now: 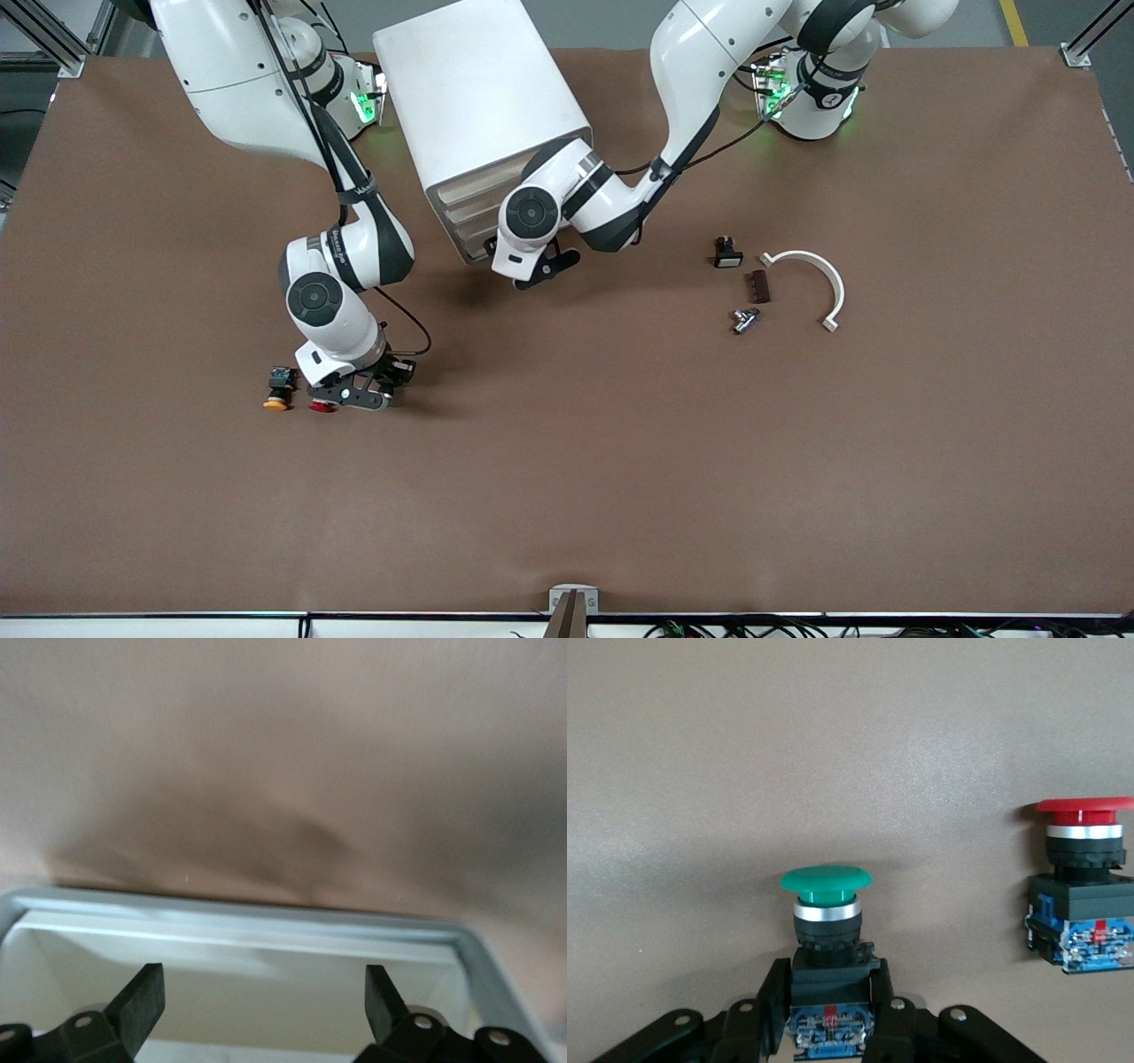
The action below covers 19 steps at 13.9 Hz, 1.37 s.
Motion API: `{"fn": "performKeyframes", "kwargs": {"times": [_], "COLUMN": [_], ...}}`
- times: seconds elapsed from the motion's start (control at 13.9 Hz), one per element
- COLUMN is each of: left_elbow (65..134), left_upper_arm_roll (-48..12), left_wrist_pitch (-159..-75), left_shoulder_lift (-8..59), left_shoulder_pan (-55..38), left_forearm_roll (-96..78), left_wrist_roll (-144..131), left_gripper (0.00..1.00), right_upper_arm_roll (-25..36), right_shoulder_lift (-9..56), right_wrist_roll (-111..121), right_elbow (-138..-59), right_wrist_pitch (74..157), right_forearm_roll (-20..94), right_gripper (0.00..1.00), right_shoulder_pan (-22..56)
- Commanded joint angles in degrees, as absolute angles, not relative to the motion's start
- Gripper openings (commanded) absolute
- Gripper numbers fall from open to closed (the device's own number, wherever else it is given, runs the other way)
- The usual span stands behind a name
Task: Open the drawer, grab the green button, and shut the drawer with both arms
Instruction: 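Push the drawer shut with the left gripper while the right gripper lowers the button, then place the green button beside the red button and open the right gripper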
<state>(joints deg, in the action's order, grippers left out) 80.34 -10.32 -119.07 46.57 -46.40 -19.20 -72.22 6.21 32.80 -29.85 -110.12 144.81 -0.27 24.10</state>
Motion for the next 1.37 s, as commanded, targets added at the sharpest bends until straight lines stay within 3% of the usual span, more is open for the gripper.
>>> {"fn": "performKeyframes", "kwargs": {"times": [0.0, 0.22, 0.72, 1.3], "left_elbow": [80.9, 80.9, 80.6, 80.9], "left_upper_arm_roll": [-10.5, -10.3, -10.4, -10.5], "left_wrist_pitch": [-118.6, -117.6, -105.3, -89.2], "left_shoulder_lift": [43.1, 38.6, 25.4, 16.0], "left_shoulder_pan": [-42.6, -38.5, -22.8, -7.7], "left_forearm_roll": [-18.4, -17.1, -10.3, -6.0], "left_wrist_roll": [-72.7, -72.1, -56.3, -32.5], "left_gripper": [0.99, 0.99, 0.99, 0.99], "right_upper_arm_roll": [5.6, 5.7, 5.8, 5.8], "right_shoulder_lift": [33.6, 33.5, 32.5, 24.9], "right_wrist_roll": [-29.9, -29.5, -29.0, -14.5], "right_elbow": [-108.1, -107.4, -104.1, -103.6], "right_wrist_pitch": [142.7, 142.3, 134.7, 123.2], "right_forearm_roll": [-1.1, -1.1, -1.3, -1.2], "right_gripper": [0.99, 1.0, 1.0, 1.0], "right_shoulder_pan": [23.3, 23.1, 22.2, 14.5]}}
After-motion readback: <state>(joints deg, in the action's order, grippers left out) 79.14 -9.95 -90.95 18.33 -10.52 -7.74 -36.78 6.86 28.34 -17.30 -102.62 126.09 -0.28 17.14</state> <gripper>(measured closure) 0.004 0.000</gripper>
